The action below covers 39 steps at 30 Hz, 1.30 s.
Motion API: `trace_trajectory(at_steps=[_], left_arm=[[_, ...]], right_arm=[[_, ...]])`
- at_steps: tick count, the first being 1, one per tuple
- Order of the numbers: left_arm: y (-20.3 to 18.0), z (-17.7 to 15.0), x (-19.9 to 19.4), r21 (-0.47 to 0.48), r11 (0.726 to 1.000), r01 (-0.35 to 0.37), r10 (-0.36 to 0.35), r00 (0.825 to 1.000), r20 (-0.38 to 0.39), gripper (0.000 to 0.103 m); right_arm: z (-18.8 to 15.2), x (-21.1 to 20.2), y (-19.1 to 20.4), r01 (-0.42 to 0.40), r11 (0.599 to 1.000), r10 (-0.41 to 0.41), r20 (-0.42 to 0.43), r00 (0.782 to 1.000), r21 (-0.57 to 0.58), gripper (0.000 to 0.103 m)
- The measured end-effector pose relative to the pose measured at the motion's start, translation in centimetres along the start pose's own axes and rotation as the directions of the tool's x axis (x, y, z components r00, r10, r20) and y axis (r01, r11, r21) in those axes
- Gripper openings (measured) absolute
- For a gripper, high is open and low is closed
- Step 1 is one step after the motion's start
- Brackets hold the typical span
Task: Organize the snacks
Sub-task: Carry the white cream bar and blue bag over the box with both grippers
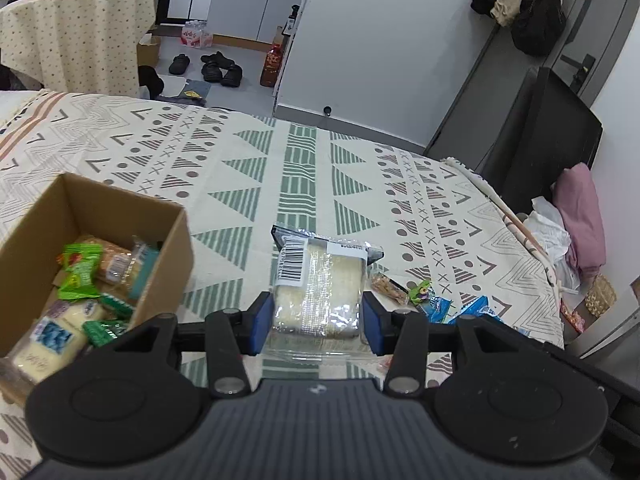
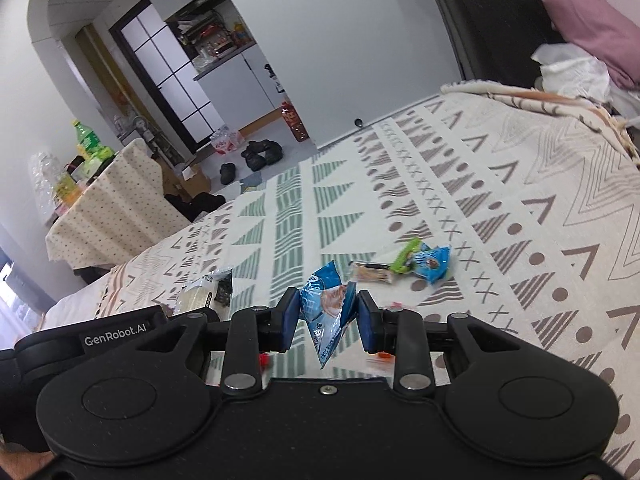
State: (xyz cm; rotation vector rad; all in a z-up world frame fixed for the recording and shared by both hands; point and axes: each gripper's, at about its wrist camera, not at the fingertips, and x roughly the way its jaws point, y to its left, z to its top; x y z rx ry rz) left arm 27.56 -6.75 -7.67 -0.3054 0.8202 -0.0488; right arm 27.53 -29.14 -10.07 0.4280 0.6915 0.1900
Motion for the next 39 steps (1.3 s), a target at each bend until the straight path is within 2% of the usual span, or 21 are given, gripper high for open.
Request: trace_trajectory(at_steps=[11,20,32,39], left_arm=[[2.6,1.3,-3.9,-0.043,0.999,0.018,-0.016,0.999,0.034,0.046],[5.7,2.4,-5.8,-0.103,0.995,-0.011,0.015,0.999,0.045,0.046],[11.8,3.1,-7.1,-0.241,0.97,-0.031,0.043,0.998,0.045,0.046],[15.5,2.9,-7.0,-0.311,0.947,-0.076,0.089,0.996,0.027,0.046]], right_arm=[[0.0,-1.9,4.3,-0.023,0.998,0.024,0.014,1.0,-0.059,0.03],[0.0,-2.3,7.7,-0.048,0.993,0.051,0.024,0.998,-0.107,0.03],[-0.9,-0.8,12.0,-0.079,0.984,0.082,0.009,0.997,-0.157,0.03],[-1.8,0.9,14.7,-0.125,0.978,0.125,-0.014,0.992,-0.169,0.03]])
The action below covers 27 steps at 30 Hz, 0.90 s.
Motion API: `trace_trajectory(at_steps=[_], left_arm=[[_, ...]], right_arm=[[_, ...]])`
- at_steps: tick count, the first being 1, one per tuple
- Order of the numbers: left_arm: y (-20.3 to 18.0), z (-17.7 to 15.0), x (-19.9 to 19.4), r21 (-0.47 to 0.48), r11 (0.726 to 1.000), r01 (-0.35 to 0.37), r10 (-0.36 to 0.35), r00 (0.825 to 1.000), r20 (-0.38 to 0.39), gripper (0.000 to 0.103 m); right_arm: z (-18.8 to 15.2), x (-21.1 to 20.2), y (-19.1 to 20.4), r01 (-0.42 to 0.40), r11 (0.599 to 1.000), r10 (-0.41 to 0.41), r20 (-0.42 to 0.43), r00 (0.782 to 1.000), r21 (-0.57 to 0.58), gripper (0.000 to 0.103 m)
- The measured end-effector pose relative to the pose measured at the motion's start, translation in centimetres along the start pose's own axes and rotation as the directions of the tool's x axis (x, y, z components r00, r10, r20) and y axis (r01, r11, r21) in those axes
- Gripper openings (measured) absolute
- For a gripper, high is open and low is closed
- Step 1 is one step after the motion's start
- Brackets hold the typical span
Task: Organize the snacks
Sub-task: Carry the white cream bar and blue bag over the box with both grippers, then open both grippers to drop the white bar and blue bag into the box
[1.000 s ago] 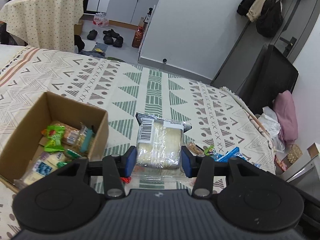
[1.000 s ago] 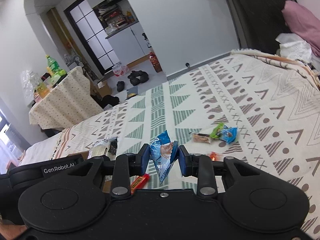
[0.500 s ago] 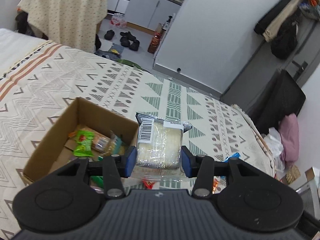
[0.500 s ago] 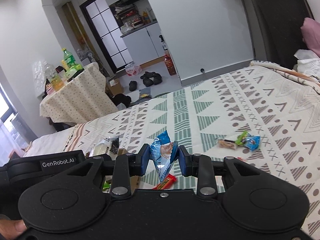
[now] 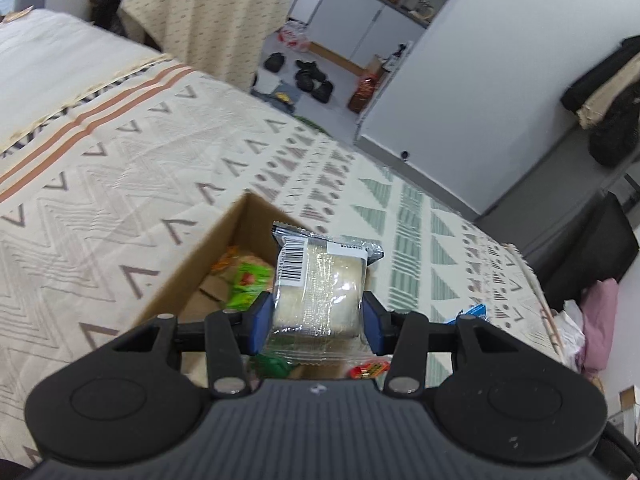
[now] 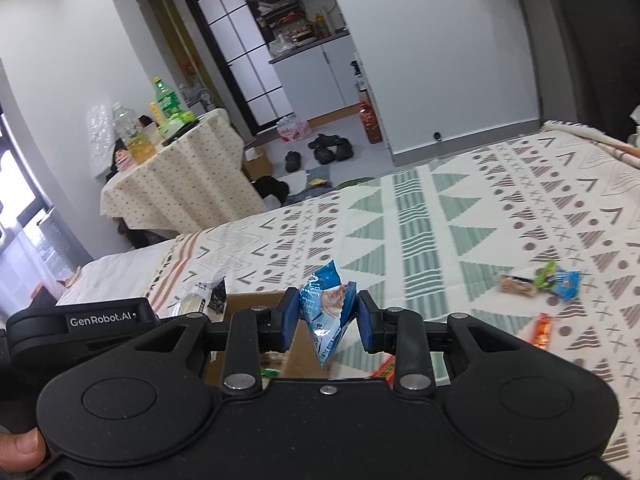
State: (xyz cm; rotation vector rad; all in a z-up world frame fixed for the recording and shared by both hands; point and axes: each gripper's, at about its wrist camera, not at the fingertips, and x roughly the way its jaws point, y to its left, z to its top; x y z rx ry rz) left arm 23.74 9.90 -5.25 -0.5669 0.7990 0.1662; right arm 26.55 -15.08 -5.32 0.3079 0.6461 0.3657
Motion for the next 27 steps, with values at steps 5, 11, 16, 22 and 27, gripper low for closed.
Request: trace_trajectory(at_steps=[5,11,16,22,27], left_arm=[[2.1,0.3,1.0,-0.045,0.999,-0.028,0.027,0.999,-0.029,0.046],[3.3,0.5,2.2,-0.074,0.997,-0.03,0.025,0.998,-0.061,0.046],[4.2,0.4,3.5,-0.1,0.994,-0.052,0.043,0.995,-0.089,0.048],[5.1,0.9,3.4,-0.124,0.989,-0.084,0.075,0.995,-0.071,0.051],[5.3,1.0,3.6,-0.13,0.987,-0.091,0.082,0.994,-0.071,0.053]], right_arm=[[-0.6,1.8,1.8,-0.043,0.999,0.043,-0.029,0.999,-0.004,0.031],[-1.2,3.5,3.7,-0.076,0.997,0.075,-0.063,0.995,-0.019,0.031],[-1.5,4.6,4.0,-0.082,0.997,0.08,-0.084,0.993,-0.013,0.031],[-1.9,5.8,4.4,-0.084,0.996,0.082,-0.108,0.991,-0.013,0.031],[-2.2,6.5,4.6,-0.088,0.996,0.087,-0.127,0.988,-0.004,0.031]])
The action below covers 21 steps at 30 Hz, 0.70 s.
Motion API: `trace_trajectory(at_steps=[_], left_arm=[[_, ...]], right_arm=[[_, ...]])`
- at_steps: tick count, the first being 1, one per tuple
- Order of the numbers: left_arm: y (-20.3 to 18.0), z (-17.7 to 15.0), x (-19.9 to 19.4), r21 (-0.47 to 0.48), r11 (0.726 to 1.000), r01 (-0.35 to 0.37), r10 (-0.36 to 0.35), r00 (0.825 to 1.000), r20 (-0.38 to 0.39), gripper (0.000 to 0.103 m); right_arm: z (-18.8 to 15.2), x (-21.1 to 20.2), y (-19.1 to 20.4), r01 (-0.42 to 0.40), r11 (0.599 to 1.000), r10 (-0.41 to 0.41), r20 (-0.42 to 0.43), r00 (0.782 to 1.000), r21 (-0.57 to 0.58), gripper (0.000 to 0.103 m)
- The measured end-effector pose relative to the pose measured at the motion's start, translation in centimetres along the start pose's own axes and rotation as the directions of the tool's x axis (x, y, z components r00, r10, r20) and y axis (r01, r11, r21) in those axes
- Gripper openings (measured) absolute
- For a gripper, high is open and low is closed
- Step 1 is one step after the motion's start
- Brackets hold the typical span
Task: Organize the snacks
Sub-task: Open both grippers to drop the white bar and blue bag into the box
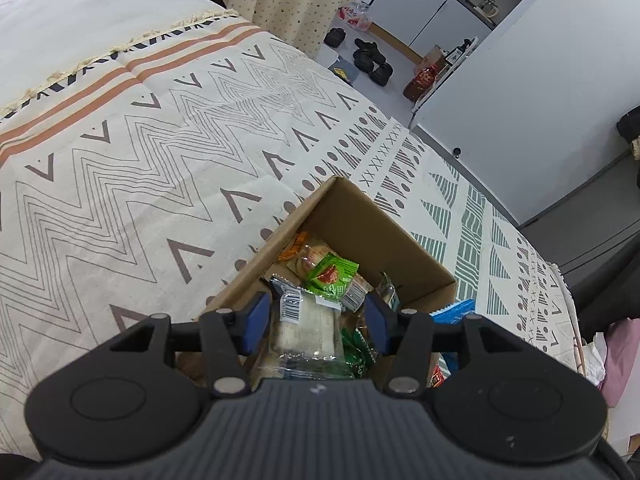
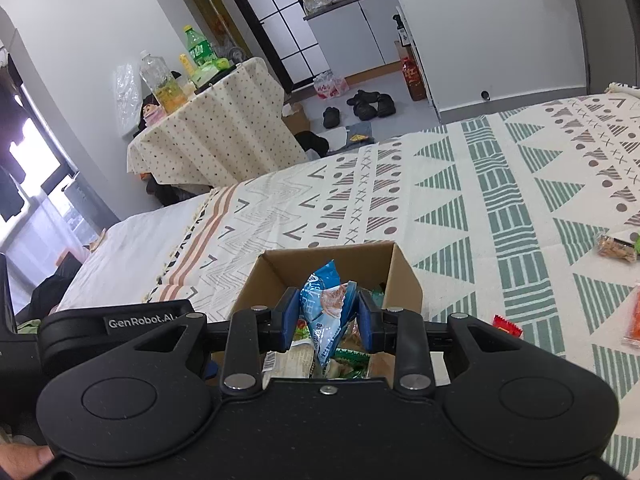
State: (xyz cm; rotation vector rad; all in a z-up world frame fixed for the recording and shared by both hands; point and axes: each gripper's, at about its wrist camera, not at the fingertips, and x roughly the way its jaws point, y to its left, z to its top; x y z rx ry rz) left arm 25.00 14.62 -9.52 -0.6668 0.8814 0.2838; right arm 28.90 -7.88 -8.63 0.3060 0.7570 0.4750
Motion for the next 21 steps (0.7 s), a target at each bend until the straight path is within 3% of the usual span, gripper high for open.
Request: trace_trajectory(at_steps=[3,5,8,13,21], left_arm=[[-0.1,0.0,-0.2,0.008,1.0,-0.007,0.007,1.0,0.014,0.059],[-0.2,-0.1,-0.2,0.006,1.0,-0.013,0.013,1.0,0.018,0.065],[-0.7,-0.2,-0.3,0.016,0.999,-0.033,0.032,0.999,0.031,0.074],[-2.0,-0.9,-0.6,0.05,0.998,-0.045,0.043,0.998,0.046,0.084],[-5.2,-2.8,-1.0,0.14,0.989,-0.038,0.031,0.998,0.051,0.085]], right_arm=[[0.0,0.3,0.1,-0.019,1.0,0.019,-0.013,1.0,0.015,0.031],[0.1,0.4,0.1,-0.03,0.999,0.03,-0.015,0.999,0.023,0.037],[0.3,-0.2,-0.2,-0.029,0.999,0.029,0.005,1.0,0.029,0.056],[0.8,-1.6,-1.5,-0.001,0.999,0.0,0.028,1.0,0.037,0.057],[0.4,-4.8,-5.4,0.076,0.996,-0.079,0.059,0.995,0.057,0.061]])
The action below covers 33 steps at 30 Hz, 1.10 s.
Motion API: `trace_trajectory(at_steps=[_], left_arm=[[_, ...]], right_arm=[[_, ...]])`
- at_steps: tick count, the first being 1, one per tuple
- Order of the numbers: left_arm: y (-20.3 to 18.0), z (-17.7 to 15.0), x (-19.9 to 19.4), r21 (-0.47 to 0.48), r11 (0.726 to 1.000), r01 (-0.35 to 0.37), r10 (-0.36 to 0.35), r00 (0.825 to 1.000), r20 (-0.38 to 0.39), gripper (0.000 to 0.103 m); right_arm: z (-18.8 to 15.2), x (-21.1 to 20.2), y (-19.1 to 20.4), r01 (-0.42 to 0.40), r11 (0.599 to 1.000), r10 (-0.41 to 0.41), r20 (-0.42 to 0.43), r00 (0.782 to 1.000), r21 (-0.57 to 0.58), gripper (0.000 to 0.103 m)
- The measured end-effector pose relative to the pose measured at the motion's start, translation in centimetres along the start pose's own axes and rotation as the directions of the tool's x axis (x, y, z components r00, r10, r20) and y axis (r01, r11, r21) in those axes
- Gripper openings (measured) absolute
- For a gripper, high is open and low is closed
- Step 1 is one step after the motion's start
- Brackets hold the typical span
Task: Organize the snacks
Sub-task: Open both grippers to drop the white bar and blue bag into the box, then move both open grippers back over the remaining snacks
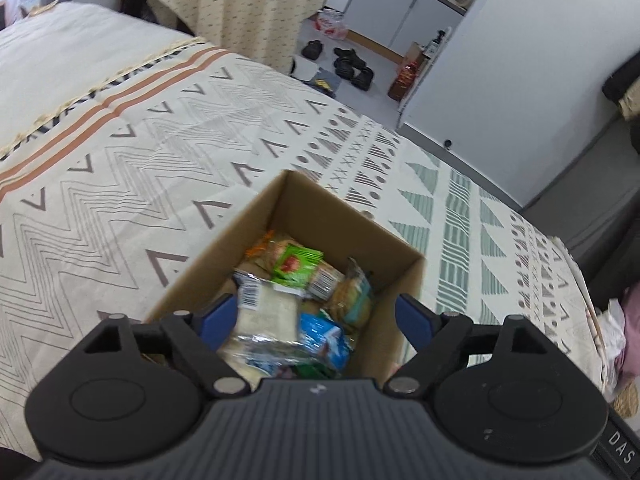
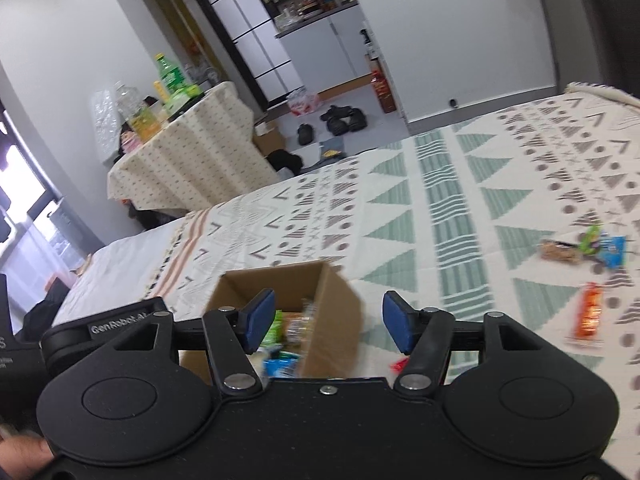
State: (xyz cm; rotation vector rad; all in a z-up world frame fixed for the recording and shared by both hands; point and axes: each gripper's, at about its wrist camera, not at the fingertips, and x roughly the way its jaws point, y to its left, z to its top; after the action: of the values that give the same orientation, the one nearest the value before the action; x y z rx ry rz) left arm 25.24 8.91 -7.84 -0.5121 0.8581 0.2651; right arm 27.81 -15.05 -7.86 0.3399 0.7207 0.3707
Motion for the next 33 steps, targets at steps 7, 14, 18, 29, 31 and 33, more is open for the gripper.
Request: trace_trajectory(at_steps=[7,14,18,29,31,33], left_arm=[[-3.8,-1.5,-0.9,0.086,0.996,0.011,-0.011,1.0,0.01,0.092],[-7.8,-3.4,-1.8,0.177,0.984,0.023,-0.027,0.999,0.021,0.097],[-10.0,-4.7,-2.5,0.227,0.973,0.049,-0.058,0.998,0.031,0.098],[-14.7,-7.3,-2.9,0.272,0.956,0.108,-0.114,0.993,0.009,0.103],[-15.2,-7.8,-2.8,0.259,0.957,0.13,-0.134,0.991,-0.002,0.103],[-15.6,-8.3,-2.7,0.237,0.963,0.13,-0.133,0.991,-0.002,0.103]], right_arm=[[-0.3,-2.7,-4.5,0.069,0.997,-0.069,0.01,0.998,0.039,0.067],[-0.2,-5.5,-8.0,0.1,0.993,-0.102,0.04,0.994,0.056,0.08],[-0.1,-6.7,-9.7,0.106,0.992,-0.109,0.051,0.993,0.063,0.087],[-0.1,-9.3,-14.0,0.115,0.99,-0.122,0.08,0.989,0.086,0.103],[-0.1,-9.5,-14.9,0.116,0.989,-0.124,0.082,0.989,0.096,0.103],[-0.2,-9.8,-15.7,0.113,0.988,-0.122,0.085,0.989,0.107,0.103]])
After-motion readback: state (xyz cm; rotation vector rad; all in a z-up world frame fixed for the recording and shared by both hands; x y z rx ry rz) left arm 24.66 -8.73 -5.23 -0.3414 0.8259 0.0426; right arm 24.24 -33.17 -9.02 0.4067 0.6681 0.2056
